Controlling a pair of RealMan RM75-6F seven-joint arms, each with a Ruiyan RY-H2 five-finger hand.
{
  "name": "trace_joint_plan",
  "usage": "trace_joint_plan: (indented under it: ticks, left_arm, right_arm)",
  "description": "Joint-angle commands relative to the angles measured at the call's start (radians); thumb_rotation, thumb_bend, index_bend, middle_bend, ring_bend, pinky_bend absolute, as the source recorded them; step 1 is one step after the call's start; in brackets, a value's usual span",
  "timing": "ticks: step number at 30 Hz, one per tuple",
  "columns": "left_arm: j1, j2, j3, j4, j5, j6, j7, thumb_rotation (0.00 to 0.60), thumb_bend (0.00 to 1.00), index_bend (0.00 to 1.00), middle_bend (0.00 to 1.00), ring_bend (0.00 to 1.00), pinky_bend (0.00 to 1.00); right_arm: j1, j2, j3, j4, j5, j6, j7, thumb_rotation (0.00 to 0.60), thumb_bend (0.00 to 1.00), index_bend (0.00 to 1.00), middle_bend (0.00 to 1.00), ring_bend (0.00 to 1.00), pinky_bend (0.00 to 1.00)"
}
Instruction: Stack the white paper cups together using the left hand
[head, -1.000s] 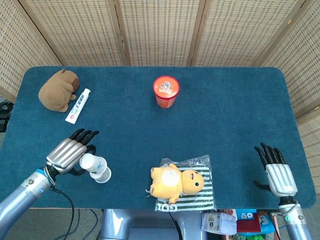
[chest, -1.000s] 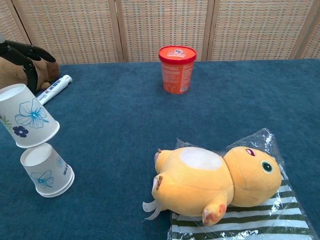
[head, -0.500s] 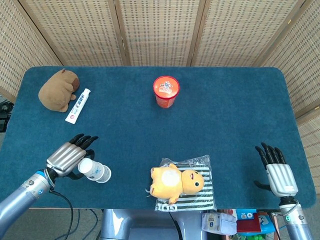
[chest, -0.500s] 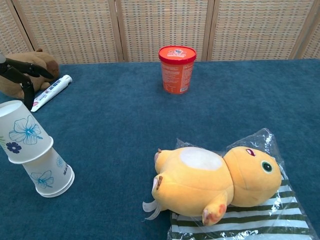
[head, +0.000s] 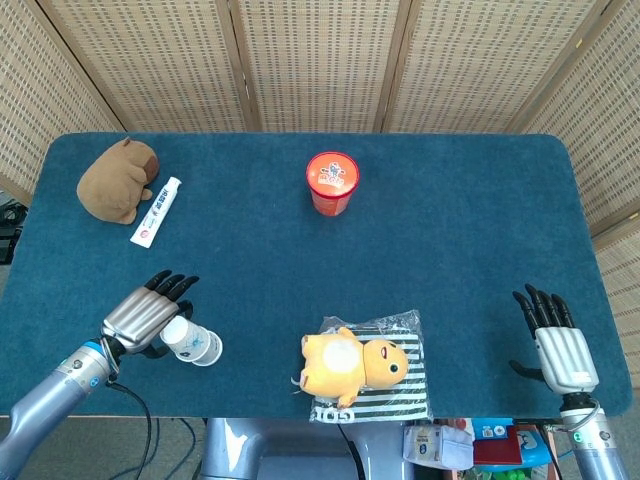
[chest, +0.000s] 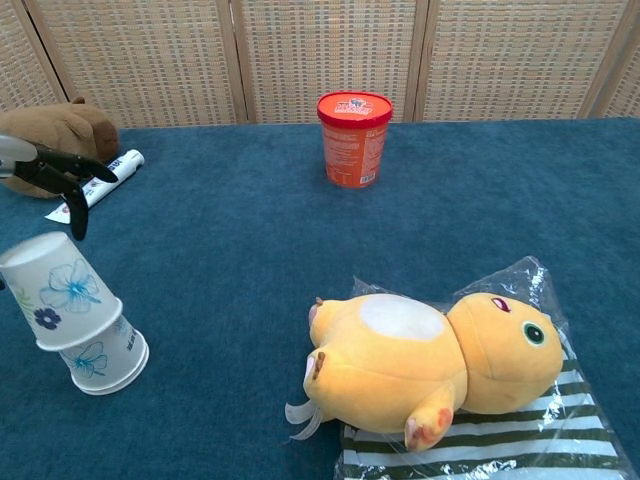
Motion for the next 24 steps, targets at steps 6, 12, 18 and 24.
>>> trace_joint_plan:
  ticks: [6,12,18,24]
  left_arm:
    - [-0.004,-0.077,0.003,0.033,-0.028,0.038,0.017,0.600,0.24,0.17,0.00,0.00,0.00]
    - [0.021,-0.079,-0.009,0.033,-0.008,0.076,-0.044,0.600,0.24,0.13,0.00,0.00,0.00]
    - [0.149,-0.158,-0.004,0.114,0.140,0.282,-0.124,0.600,0.24,0.03,0.00,0.00,0.00]
    - [0.338,-0.379,0.058,0.344,0.341,0.592,-0.107,0.600,0.24,0.00,0.00,0.00,0.00]
  right_arm:
    - [-0.002,0.003,0.001,-0.001,0.000,0.003,0.006,0.600,0.00,0.00,0.00,0.00,0.00]
    - [-0.001,0.004,0.000,0.000,-0.001,0.001,0.010,0.600,0.00,0.00,0.00,0.00,0.00]
    - [0.000,0.004,-0.003,-0.003,-0.010,0.001,0.005,0.600,0.00,0.00,0.00,0.00,0.00]
    - [0.003,-0.004,-0.006,-0.006,-0.015,-0.001,-0.017,0.600,0.00,0.00,0.00,0.00,0.00]
